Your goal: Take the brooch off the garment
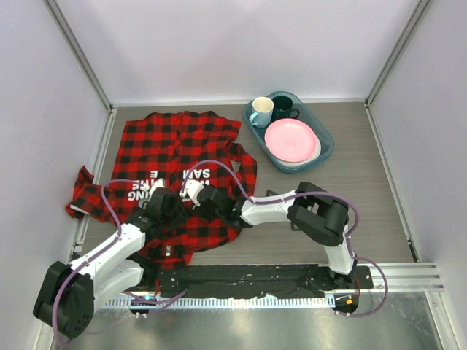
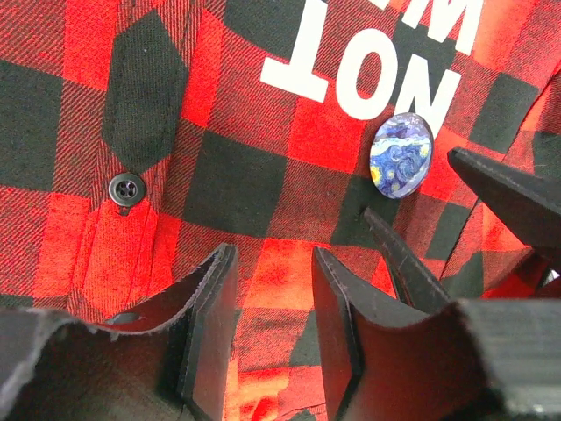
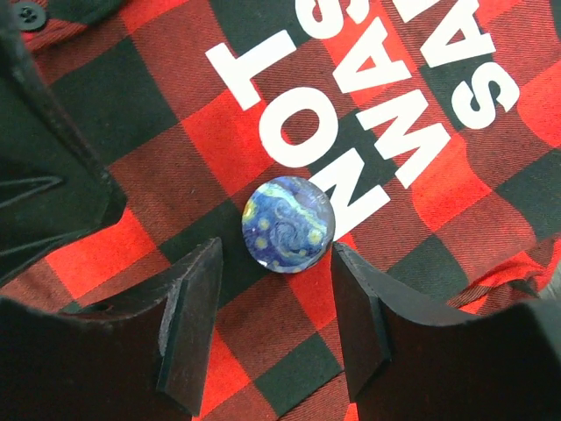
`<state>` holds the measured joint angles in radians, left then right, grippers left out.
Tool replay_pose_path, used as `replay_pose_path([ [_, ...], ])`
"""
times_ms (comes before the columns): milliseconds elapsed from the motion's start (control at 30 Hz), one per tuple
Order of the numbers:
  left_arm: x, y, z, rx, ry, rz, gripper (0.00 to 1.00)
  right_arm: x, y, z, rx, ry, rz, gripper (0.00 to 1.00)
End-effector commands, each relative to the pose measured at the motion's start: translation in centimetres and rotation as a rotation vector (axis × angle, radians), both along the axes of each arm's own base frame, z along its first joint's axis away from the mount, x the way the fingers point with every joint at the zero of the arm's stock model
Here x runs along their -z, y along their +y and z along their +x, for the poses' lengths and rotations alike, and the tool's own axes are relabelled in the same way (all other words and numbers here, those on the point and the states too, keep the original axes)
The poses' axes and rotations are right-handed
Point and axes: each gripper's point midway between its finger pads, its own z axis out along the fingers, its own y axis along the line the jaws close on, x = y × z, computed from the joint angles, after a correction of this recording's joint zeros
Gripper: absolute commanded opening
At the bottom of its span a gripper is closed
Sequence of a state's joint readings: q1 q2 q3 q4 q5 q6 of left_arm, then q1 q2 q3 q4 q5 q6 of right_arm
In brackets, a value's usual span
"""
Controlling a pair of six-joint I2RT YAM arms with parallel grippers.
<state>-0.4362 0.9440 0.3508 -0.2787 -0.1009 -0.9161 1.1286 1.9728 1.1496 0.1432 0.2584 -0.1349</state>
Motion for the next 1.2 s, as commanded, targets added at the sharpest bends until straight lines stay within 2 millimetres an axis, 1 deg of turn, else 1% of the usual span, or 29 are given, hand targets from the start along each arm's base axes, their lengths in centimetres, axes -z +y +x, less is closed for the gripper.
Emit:
replay_pose_path([
  [0, -0.9, -0.5, 0.7, -0.002, -0.047, -0.037, 0.43, -0.4, 0.3, 1.9, 0.059, -0.077, 0.018, 0.57],
  [67, -0.7, -0.3, 0.5, -0.004, -0.043, -0.03, 0.42, -0.7, 0.1, 2.6, 0.091, -0.104, 0.014, 0.56],
  [167, -0.5, -0.2, 0.2, -0.005, -0.037, -0.027, 0.42, -1.5, 0.0, 2.9, 0.107, -0.128, 0.037, 0.53],
  [300, -0.3, 0.1, -0.2, -0.008, -0.039, -0.022, 0.42, -2.2, 0.0, 3.1, 0.116, -0.148, 0.051, 0.46],
  [400, -0.5, 0.3, -0.3, -0.013, -0.046, -0.021, 0.42, -2.7, 0.0, 3.3, 0.126, -0.158, 0.068, 0.4],
  [467, -0.8, 0.3, -0.2, -0.013, -0.057, -0.023, 0.42, -3.0, 0.1, 3.4, 0.128, -0.16, 0.079, 0.39],
  [500, -0.8, 0.3, -0.2, -0.012, -0.056, -0.021, 0.42, -3.1, 0.1, 3.4, 0.132, -0.164, 0.081, 0.36],
  [667, -2.1, -0.4, 0.3, 0.005, -0.074, -0.046, 0.42, -3.5, 0.0, 3.5, 0.139, -0.161, 0.099, 0.28],
  [700, -2.2, -0.5, 0.3, 0.013, -0.071, -0.049, 0.42, -3.7, 0.0, 3.5, 0.139, -0.16, 0.104, 0.24],
  [800, -3.0, -1.2, 0.7, 0.035, -0.076, -0.065, 0.43, -3.8, -0.1, 3.4, 0.14, -0.153, 0.119, 0.19],
  [833, -3.5, -1.4, 1.0, 0.039, -0.084, -0.073, 0.43, -4.2, 0.0, 3.3, 0.139, -0.15, 0.136, 0.17],
  [867, -3.5, -1.5, 1.0, 0.045, -0.08, -0.075, 0.43, -4.3, 0.0, 3.3, 0.141, -0.147, 0.143, 0.15],
  [900, -3.6, -1.8, 1.1, 0.054, -0.079, -0.081, 0.43, -4.3, -0.1, 3.4, 0.144, -0.143, 0.146, 0.1],
  [967, -4.2, -2.1, 1.5, 0.061, -0.089, -0.088, 0.43, -4.6, -0.1, 3.4, 0.145, -0.136, 0.162, 0.07],
  [1000, -4.4, -2.3, 1.7, 0.066, -0.095, -0.096, 0.43, -4.6, -0.2, 3.4, 0.147, -0.134, 0.166, 0.03],
  [1067, -4.8, -2.7, 2.1, 0.073, -0.1, -0.104, 0.43, -4.9, -0.1, 3.3, 0.149, -0.125, 0.183, 0.01],
  [1133, -5.1, -3.0, 2.6, 0.076, -0.102, -0.114, 0.43, -4.9, -0.2, 3.2, 0.152, -0.117, 0.2, 0.01],
  [1167, -5.2, -3.1, 2.8, 0.077, -0.1, -0.115, 0.44, -5.4, -0.2, 3.3, 0.16, -0.112, 0.22, 0.01],
])
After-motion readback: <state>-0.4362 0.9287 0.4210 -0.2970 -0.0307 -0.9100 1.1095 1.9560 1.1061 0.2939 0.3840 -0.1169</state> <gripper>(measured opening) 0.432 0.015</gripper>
